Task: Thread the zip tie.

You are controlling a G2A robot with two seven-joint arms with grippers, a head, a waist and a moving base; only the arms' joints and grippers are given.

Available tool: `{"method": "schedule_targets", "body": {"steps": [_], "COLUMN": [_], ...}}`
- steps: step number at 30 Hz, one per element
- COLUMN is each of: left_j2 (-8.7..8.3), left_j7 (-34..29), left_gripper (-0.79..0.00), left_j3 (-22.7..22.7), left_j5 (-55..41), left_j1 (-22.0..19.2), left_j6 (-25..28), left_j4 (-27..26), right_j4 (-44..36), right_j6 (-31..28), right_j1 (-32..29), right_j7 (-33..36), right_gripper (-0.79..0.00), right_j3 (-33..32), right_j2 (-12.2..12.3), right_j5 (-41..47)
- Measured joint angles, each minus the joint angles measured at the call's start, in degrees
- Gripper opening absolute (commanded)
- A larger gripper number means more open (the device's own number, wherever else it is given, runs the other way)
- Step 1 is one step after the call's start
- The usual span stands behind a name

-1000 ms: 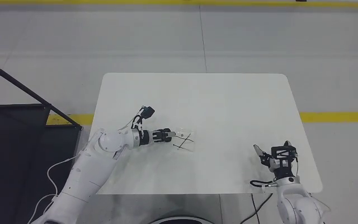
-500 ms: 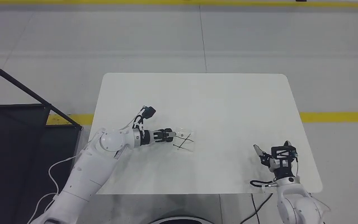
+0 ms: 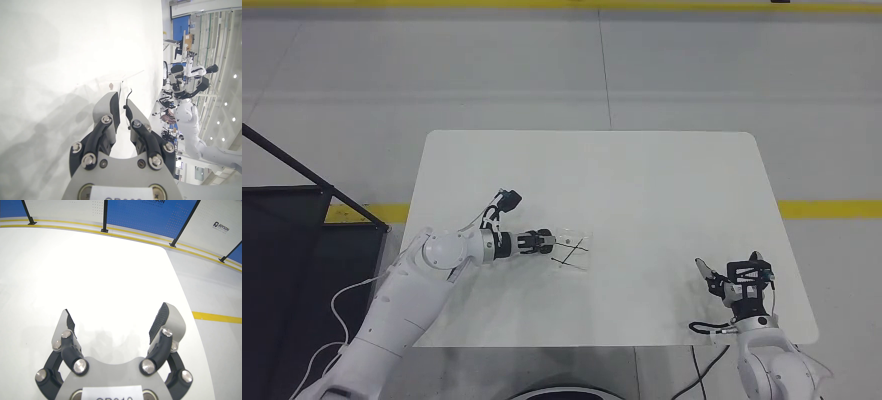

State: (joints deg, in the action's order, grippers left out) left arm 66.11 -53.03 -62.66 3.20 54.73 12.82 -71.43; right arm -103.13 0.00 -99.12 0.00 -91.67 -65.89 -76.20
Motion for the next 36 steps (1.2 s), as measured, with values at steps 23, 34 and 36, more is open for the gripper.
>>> {"method": "schedule_targets", "body": {"steps": [23,34,36], "left_j2": [-0.48,-1.75,-2.0], "left_j7": [-0.7,-4.6,-5.5], "left_gripper": [-0.785,-0.785,-0.785], "left_j3": [-1.0,-5.2,-5.9], "left_j5": [-1.9,-6.6,-7.2], "left_j1": [0.3,2.8,3.0], "left_j6": [1.6,7.7,8.5], "left_j4": [-0.7,-4.1,-4.7], "right_j4": [0.0,0.0,0.0], "right_j6": [0.0,0.0,0.0], "right_j1": [0.0,0.0,0.0], "right_j7": [0.0,0.0,0.0], "right_gripper": [0.0,0.0,0.0], "right_j3": [0.0,0.0,0.0], "right_j2": [0.0,0.0,0.0], "right_j5": [0.0,0.0,0.0]}}
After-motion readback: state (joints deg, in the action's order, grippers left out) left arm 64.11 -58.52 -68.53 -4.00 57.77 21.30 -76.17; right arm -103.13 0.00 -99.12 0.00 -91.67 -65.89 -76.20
